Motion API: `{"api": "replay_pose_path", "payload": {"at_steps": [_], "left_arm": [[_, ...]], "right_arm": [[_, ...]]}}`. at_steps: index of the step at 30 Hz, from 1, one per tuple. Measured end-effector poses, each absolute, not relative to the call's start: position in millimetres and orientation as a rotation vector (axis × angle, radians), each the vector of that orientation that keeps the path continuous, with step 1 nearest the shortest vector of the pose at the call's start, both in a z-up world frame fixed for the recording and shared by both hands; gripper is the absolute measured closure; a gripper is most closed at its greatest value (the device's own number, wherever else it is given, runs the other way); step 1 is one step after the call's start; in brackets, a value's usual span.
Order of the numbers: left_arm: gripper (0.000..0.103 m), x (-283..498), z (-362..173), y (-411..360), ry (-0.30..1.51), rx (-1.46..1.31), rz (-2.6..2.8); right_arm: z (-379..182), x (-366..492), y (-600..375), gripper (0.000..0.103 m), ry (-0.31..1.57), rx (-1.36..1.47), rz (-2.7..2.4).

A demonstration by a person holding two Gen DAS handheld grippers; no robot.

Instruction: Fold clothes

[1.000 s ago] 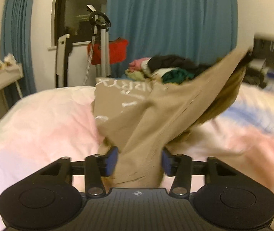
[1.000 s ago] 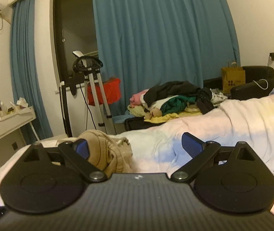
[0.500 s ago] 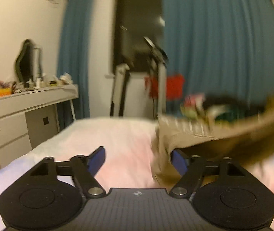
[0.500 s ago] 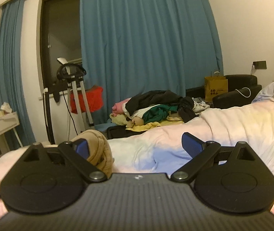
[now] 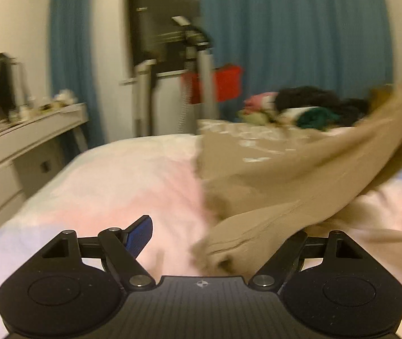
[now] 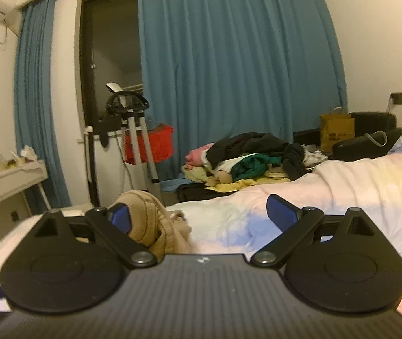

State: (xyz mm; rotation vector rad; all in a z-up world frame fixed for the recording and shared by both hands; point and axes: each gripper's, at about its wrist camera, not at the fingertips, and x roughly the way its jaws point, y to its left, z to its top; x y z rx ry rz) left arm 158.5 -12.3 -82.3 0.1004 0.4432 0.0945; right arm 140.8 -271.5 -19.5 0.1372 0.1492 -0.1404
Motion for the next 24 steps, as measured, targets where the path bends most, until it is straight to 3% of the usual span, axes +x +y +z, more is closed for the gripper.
{"api": "replay_pose_path", "payload": {"at_steps": [2,3,8,12,17,24], "left_arm": [[0.020,158.1,-77.4,4.2,0.447,0.021,0.172],[0.014,155.2,-74.9,12.9,0.433,-0.017,0.185],[0.013,135.9,-57.0,23.6,0.290,-0.021,0.214],[0.013,120.4,-17.9,17.4,0.143,0.012,0.209],[0.013,92.8,79.3,23.1,-0.020,-0.060,0.210],[0.011,27.9,240.4,31.8,-0.224,-0.099,0.159]], "right_arm": [[-27.2,147.5,-273.6,0.006,0.217,0.097,-0.188],[-31.1,150.9,-274.7,0.006,0.251,0.076,-0.211],[-54.1,160.3,-284.3,0.006,0.458,0.122,-0.190],[-38.4,145.9,-277.0,0.006,0.392,0.076,-0.222],[52.2,118.9,-278.5,0.006,0.171,0.124,-0.180],[223.5,59.5,-274.1,0.006,-0.114,0.039,-0.115]]}}
